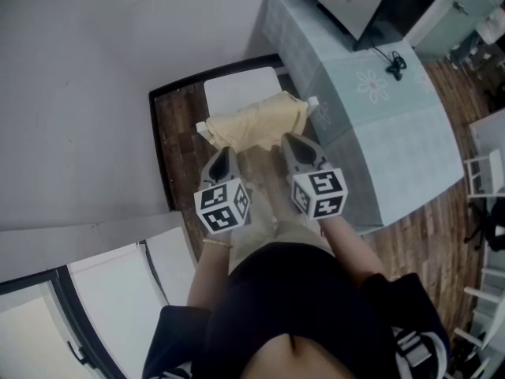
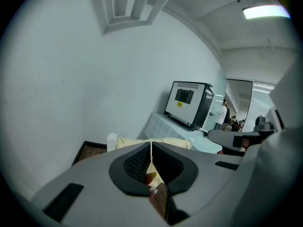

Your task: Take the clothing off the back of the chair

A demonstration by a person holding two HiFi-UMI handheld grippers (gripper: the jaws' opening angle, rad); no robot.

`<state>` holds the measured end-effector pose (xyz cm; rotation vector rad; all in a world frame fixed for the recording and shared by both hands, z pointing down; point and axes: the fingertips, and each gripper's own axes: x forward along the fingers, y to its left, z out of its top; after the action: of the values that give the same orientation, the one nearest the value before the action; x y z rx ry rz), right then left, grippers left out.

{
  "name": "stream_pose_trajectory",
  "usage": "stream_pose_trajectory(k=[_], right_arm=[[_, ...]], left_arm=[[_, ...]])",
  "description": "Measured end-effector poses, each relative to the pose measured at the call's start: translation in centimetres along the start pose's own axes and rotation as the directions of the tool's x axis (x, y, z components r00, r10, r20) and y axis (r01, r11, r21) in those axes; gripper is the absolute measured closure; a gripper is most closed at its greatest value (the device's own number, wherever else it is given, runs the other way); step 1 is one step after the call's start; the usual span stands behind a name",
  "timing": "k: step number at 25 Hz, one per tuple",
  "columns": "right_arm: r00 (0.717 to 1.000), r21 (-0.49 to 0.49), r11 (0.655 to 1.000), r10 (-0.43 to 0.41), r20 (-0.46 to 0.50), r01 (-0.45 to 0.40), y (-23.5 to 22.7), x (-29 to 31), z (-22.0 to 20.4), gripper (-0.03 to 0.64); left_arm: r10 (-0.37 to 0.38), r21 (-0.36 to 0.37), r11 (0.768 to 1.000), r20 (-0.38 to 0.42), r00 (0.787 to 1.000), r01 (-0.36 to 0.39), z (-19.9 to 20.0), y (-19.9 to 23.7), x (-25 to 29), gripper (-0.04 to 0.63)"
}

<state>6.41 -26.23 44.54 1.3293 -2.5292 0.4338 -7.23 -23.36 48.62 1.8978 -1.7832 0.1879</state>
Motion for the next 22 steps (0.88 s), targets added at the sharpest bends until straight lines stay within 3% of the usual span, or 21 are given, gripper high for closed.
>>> stream_pose_trajectory(k=[12,18,20,22], right_arm=[[0.997,0.005,1.000,-0.026,-0.077,0.027,-3.5,3.7,-3.4,0.601],[0.993,0.020,0.999,-0.047,-0.108,0.049,-5.9,5.3,-4.2,0.594],[0.992,0.027,0.998,-0.051,-0.120,0.054,-6.5,5.9,-4.5,0.536],[0.990,0.029,0.998,-0.060,-0.128,0.064,-7.1,6.5,-4.8,0.435]], left_arm=[[0.065,-0.011,0.998,-0.034,0.997,-0.065,-2.0,3.0,4.1,0.580],[0.068,0.002,0.998,-0.034,0.997,-0.068,-2.6,3.1,6.4,0.457],[0.062,-0.016,0.998,-0.043,0.997,-0.063,-3.0,3.2,7.0,0.418],[0.060,-0.028,0.998,-0.054,0.997,-0.062,-3.5,3.4,7.6,0.363]])
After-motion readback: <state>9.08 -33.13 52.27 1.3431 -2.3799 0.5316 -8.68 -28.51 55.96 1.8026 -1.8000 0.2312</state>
